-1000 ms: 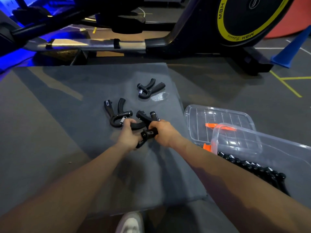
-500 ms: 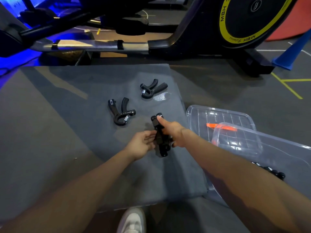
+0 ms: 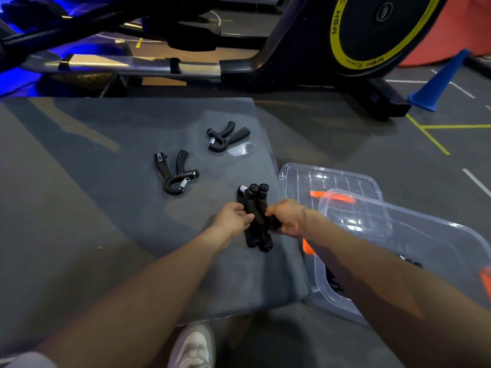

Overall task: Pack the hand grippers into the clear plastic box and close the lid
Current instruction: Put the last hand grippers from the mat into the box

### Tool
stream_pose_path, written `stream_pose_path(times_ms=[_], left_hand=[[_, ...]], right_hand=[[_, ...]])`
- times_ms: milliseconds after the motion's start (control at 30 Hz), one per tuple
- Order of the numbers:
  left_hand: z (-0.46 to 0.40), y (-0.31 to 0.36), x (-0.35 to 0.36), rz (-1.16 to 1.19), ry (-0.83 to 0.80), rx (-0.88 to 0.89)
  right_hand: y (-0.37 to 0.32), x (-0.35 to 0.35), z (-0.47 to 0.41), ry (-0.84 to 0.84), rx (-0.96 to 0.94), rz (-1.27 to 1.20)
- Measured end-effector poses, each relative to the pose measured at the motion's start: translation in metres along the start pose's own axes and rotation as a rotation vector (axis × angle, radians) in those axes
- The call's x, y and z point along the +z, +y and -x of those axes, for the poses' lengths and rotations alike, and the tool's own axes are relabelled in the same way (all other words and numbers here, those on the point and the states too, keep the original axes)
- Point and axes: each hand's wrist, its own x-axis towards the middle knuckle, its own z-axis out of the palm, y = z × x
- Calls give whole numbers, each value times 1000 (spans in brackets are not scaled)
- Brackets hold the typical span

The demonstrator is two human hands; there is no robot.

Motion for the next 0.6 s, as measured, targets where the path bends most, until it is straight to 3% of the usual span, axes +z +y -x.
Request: stream_pose_path(times_ms=[133,367,600], left_hand=[[-1,1,11,-12,31,-6],[-2,-6,6,116,-17,-86],[0,-1,3,191,-57,-118]], right_hand=[[3,5,-6,51,-76,-111],[1,8,-9,-35,-86,-112],[-6,16,-3,-75,-103,364]])
